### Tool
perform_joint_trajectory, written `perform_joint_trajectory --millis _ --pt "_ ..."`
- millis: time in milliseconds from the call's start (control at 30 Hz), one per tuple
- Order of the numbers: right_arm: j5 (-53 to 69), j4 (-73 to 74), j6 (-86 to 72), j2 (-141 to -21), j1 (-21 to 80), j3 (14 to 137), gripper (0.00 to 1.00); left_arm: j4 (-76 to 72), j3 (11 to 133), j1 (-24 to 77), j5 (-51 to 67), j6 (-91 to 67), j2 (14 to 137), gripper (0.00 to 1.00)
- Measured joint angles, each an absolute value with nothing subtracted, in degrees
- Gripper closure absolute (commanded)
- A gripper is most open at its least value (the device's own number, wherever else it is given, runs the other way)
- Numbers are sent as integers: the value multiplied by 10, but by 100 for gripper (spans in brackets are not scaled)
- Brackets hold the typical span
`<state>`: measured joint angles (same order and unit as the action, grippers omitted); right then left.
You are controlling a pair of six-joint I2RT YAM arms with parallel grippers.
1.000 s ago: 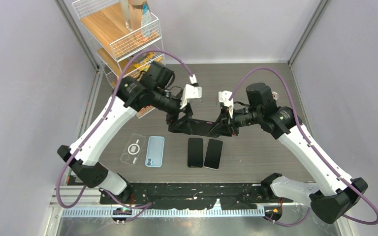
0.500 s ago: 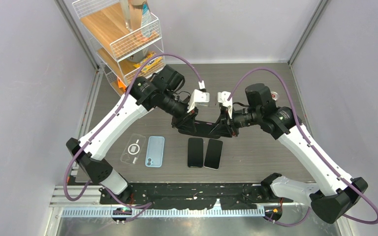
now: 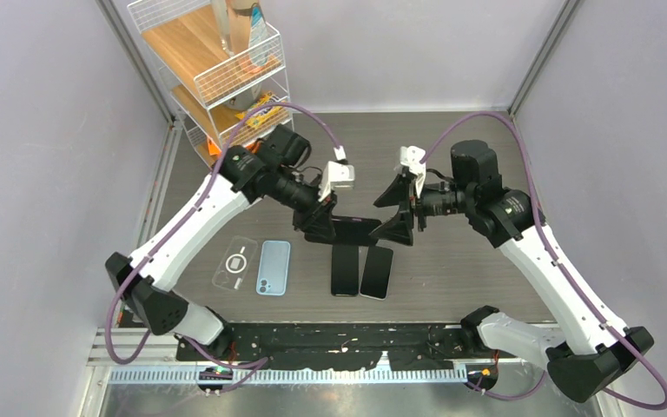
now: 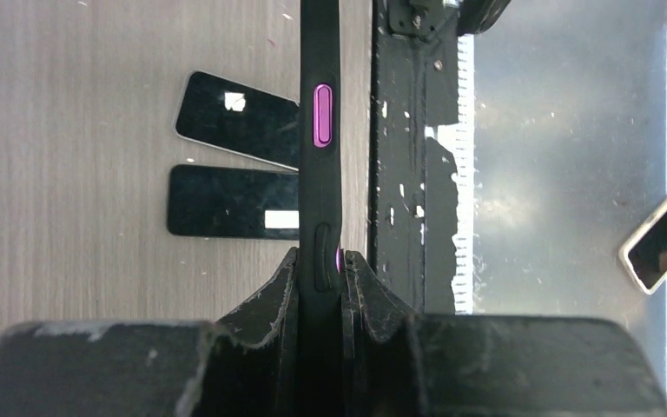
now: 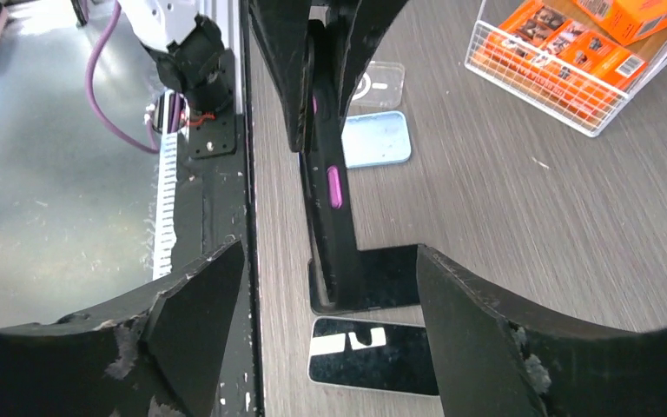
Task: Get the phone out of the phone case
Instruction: Remove the phone case from the phone.
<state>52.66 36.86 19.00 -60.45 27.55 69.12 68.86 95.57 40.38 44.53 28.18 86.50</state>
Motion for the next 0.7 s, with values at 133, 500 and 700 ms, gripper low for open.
perform_joint_trajectory --millis 133,500,700 --pt "549 333 154 -602 256 691 19 600 881 359 470 228 792 100" --pt "641 150 -22 -629 232 653 22 335 703 344 517 58 639 100" --pt "672 64 -97 -647 232 625 40 266 690 344 520 -12 651 100"
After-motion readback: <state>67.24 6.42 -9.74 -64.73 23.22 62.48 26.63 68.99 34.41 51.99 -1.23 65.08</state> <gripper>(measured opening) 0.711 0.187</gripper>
